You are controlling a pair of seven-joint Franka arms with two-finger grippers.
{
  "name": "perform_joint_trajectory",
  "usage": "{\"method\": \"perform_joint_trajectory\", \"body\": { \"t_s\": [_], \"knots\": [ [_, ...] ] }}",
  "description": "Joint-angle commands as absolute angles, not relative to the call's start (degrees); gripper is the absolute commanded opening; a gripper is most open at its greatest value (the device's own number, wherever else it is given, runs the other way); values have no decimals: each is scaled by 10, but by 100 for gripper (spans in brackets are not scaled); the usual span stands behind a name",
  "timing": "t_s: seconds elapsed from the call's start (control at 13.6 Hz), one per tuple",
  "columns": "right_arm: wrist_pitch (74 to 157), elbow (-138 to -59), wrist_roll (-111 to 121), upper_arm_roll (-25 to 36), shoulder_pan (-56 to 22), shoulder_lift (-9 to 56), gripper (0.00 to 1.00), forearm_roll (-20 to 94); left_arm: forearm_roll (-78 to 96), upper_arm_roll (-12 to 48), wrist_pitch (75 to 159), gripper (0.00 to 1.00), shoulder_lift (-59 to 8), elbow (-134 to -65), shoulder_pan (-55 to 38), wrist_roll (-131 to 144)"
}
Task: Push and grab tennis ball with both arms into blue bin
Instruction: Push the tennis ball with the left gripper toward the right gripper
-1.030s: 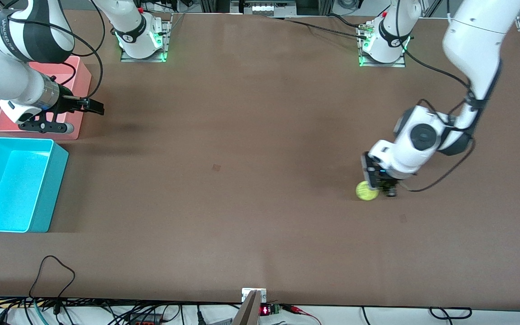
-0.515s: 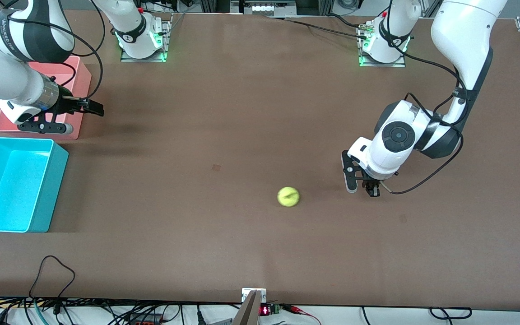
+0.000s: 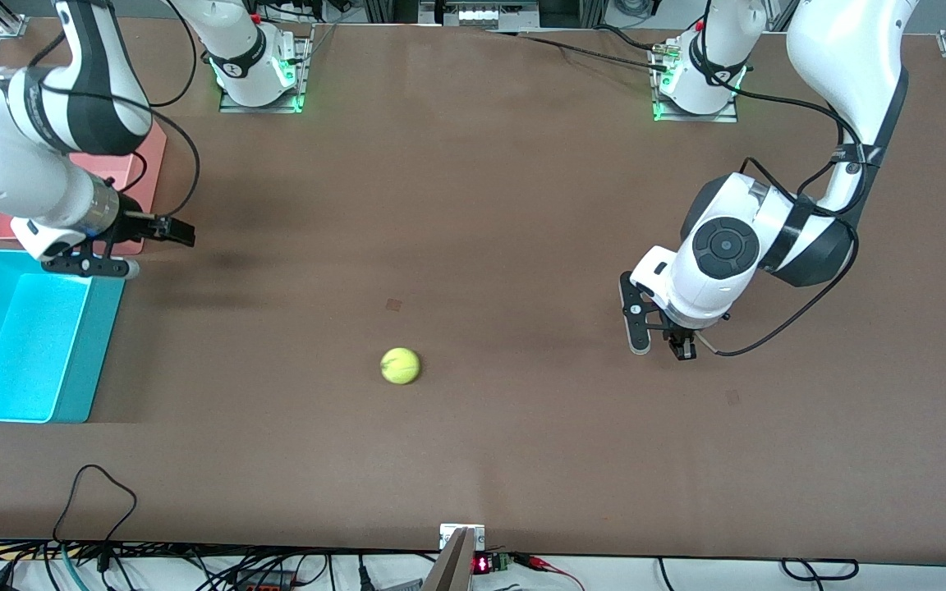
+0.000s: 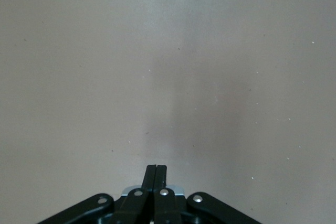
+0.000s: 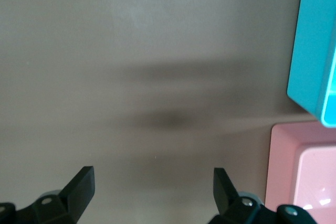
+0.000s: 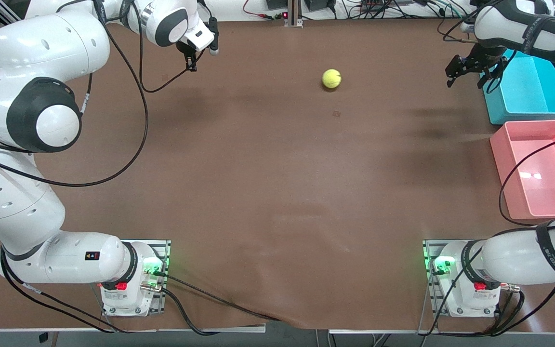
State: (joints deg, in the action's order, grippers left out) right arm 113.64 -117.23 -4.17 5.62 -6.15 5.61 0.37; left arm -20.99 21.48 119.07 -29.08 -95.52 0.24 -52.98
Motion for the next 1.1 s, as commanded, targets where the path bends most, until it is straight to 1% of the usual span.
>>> {"method": "perform_joint_trajectory", "body": {
  "t_s": [0.0, 0.15, 0.29, 0.44, 0.52, 0.59, 0.66, 0.74, 0.96, 1.03],
  "knots": [
    [1133, -1104, -34, 55, -63, 116, 100, 1, -165, 228, 1118, 0, -280, -914, 29, -548],
    [1133, -1062, -33, 56, -63, 142, 100, 0, -145, 225, 1085, 0, -278, -887, 46, -537],
    [1134, -1021, -28, 56, -64, 182, 100, -9, -146, 220, 1075, 0, -280, -884, 62, -481],
    [1140, -1006, -5, 55, -58, 207, 100, -15, -154, 217, 1064, 0, -279, -887, 69, -402],
    [1156, -997, 10, 56, -55, 218, 100, -15, -153, 216, 1027, 1, -269, -883, 72, -348],
    [1171, -988, 23, 56, -52, 232, 100, -15, -154, 216, 1007, 26, -265, -877, 78, -301],
    [1179, -972, 32, 56, -47, 248, 100, -14, -154, 216, 1004, 79, -265, -869, 81, -266],
    [1180, -960, 35, 56, -45, 263, 100, -14, -153, 216, 1001, 100, -265, -868, 89, -246],
    [1191, -944, 36, 56, -34, 291, 100, -13, -146, 221, 987, 100, -263, -860, 113, -183],
    [1203, -939, 46, 56, -31, 301, 100, -13, -146, 221, 965, 100, -257, -857, 113, -163]
  ]
}}
